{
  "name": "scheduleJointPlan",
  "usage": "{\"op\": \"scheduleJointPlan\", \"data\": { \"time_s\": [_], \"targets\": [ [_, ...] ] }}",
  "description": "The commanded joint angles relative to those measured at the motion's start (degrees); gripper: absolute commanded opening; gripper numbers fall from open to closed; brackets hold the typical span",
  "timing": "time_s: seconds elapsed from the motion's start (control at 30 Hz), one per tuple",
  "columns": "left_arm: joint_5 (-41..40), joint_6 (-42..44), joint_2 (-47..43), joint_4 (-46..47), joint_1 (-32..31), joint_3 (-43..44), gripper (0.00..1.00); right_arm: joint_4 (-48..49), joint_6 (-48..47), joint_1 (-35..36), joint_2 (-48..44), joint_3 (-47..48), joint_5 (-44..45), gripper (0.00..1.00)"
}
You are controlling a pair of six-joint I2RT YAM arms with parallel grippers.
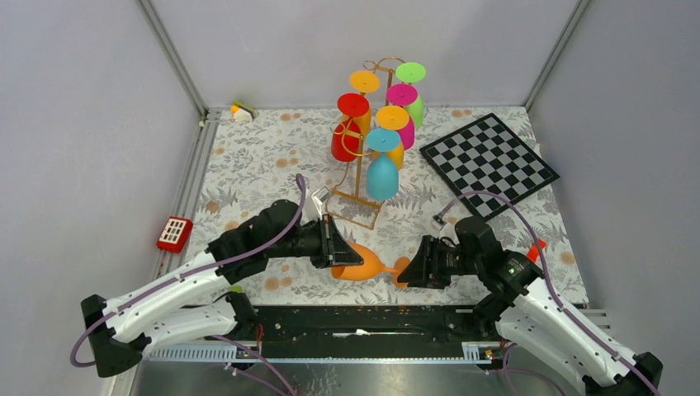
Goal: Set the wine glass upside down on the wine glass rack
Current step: Turn the wine glass upside down at the wine rack.
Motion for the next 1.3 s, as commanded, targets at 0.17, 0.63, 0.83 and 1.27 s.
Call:
{"op": "scheduleJointPlan", "data": {
  "time_s": [0.17,0.63,0.83,1.27],
  "targets": [
    [-0.83,-1.0,1.45,3.84,-2.34,3.6,0.0,1.69,-0.72,0.16,0.53,-0.76,0.01,0.26],
    [-5.31,1.72,0.13,-3.23,-2.94,5.4,0.62,-1.06,-3.87,0.19,0.07,0.01,1.06,0.0],
    [-6.92,4.49,0.84,-7.03,-2.93,8.14,0.96,-2.65,-5.48,0.14,0.06,0.76,1.9,0.0],
    [-20.27,17.5,1.22,-27.3,-2.45,21.04,0.99,-13.09,-15.72,0.13,-0.18,10.38,12.13,0.0]
  ]
}}
